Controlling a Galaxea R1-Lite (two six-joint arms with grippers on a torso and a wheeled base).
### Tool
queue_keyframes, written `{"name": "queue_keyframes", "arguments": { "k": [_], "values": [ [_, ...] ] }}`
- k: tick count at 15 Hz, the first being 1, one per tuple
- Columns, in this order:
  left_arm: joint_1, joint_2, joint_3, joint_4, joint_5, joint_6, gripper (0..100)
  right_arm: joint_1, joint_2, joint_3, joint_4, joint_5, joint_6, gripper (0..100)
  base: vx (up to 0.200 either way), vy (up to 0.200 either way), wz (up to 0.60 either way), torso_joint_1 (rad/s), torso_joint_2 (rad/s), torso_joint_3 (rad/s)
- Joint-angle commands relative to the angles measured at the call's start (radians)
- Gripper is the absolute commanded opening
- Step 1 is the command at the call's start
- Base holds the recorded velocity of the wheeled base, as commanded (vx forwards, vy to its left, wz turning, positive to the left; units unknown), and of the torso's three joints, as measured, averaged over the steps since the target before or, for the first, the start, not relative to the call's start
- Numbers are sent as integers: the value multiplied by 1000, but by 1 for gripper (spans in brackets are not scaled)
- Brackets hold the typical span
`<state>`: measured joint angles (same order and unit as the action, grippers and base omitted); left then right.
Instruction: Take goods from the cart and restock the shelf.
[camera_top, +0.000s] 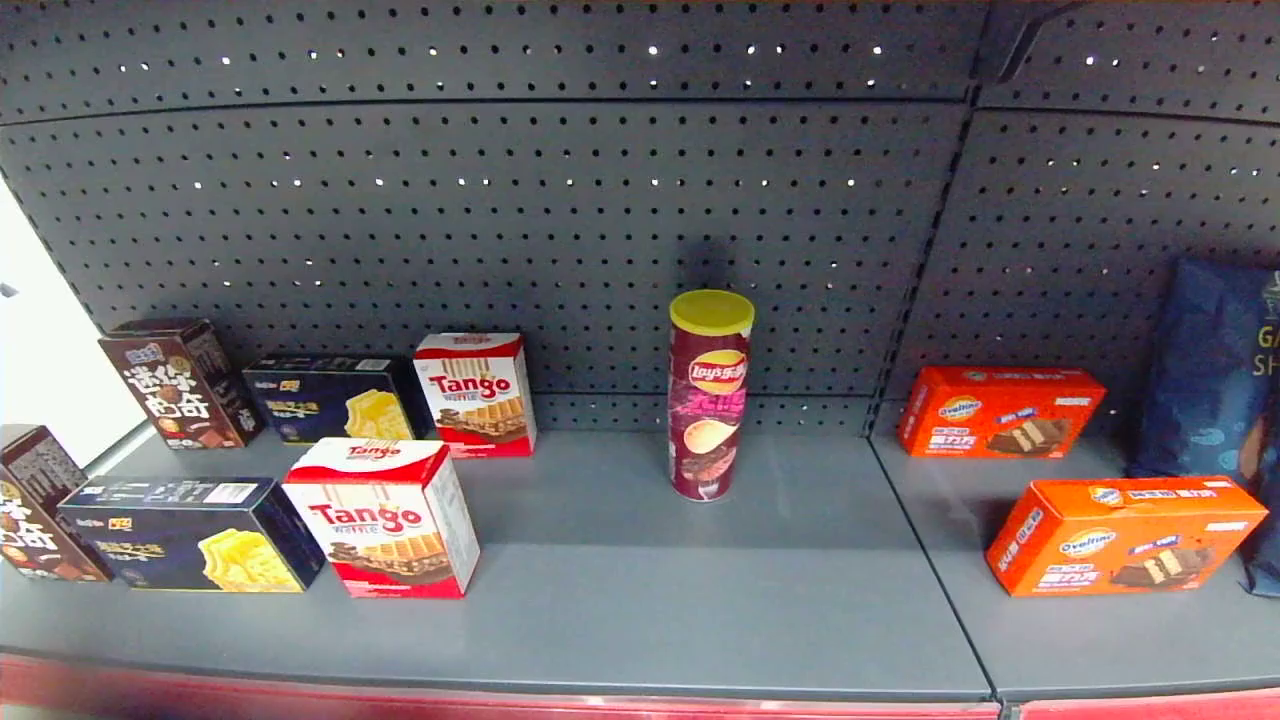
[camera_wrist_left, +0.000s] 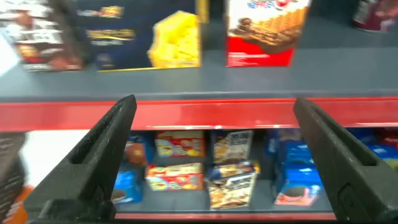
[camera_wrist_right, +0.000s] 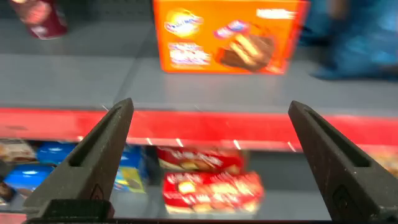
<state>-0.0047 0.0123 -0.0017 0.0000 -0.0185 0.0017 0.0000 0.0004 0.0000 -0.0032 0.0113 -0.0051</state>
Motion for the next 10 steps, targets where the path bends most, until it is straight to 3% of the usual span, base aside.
{"name": "queue_keyframes", "arguments": {
  "k": [1,10],
  "values": [
    [0,1,0,-2,0,0,100,0,0,0,0,-1,1,100,0,0,600,-17,-2,2],
    [0,1,0,-2,0,0,100,0,0,0,0,-1,1,100,0,0,600,2,1,3]
  ]
}}
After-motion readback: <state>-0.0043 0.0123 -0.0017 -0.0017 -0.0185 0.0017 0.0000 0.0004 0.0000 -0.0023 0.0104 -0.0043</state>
